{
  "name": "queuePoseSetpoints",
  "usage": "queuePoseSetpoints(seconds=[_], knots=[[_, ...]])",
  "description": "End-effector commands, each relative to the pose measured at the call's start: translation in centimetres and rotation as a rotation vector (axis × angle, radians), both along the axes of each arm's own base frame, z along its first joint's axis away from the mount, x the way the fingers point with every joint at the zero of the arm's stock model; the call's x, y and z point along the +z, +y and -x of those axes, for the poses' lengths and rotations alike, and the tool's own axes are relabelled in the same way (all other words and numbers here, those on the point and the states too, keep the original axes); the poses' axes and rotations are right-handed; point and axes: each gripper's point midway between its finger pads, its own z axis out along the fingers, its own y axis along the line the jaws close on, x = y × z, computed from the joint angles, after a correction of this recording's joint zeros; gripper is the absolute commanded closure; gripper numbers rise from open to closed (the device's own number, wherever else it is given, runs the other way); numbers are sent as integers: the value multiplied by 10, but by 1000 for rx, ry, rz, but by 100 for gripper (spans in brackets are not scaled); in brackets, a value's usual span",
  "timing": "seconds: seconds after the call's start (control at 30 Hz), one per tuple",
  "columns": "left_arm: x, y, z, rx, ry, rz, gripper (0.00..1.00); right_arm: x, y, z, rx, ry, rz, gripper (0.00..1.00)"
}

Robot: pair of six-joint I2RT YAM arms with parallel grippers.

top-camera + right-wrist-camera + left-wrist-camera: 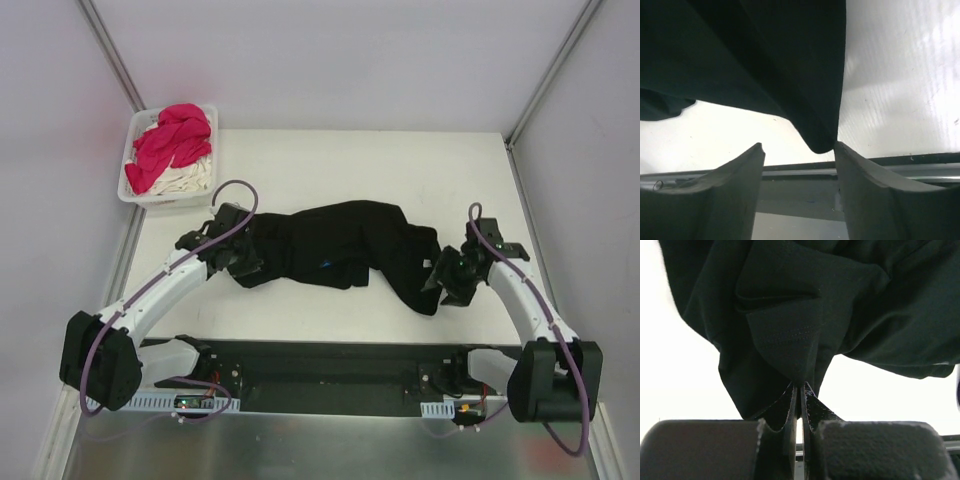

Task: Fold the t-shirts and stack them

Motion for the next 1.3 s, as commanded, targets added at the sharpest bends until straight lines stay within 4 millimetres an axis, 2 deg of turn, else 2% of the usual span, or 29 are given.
queuePoseSetpoints(seconds=[0.0,0.07,0.1,0.13,0.17,0.2,0.27,0.3,0.33,0.37,0.43,0.57,0.67,0.77,0.87,0.93,1.13,1.23,1.27], knots=[[0,-10,10,-24,-5,76,100,65,-16,-43,81,-114,102,29],[-2,2,16,15,-23,47,100,96,-15,-67,134,-212,107,25],[-4,7,20,27,-18,33,100,128,-11,-99,143,-331,99,22],[-5,10,22,44,-22,29,100,140,-3,-112,162,-383,64,21],[-11,15,25,75,-2,23,100,150,2,-129,168,-431,47,20],[-14,17,28,91,18,19,100,157,7,-161,168,-497,34,18],[-23,20,32,112,58,6,100,150,19,-191,179,-522,-7,19],[-25,22,32,121,66,-2,100,160,23,-215,169,-586,-22,19],[-27,23,32,124,77,-11,100,133,27,-233,169,-524,-44,20],[-25,23,30,126,71,-12,100,128,31,-245,175,-524,-58,24],[-23,26,25,134,53,-29,100,112,38,-278,191,-516,-60,26],[-14,28,17,138,24,-29,100,83,45,-319,245,-488,5,28],[-14,31,18,144,27,-24,100,62,45,-336,252,-438,22,30],[-13,35,18,156,23,-15,100,45,48,-341,242,-401,17,33],[-13,39,17,169,26,-7,100,34,55,-334,248,-366,11,35],[-12,41,16,175,23,-4,100,24,61,-321,261,-327,27,37],[-9,47,13,180,17,4,100,1,55,-284,247,-241,66,39],[-8,49,13,178,15,5,100,-8,58,-277,257,-215,43,43],[-7,48,13,178,13,9,100,-9,59,-277,255,-215,34,48]])
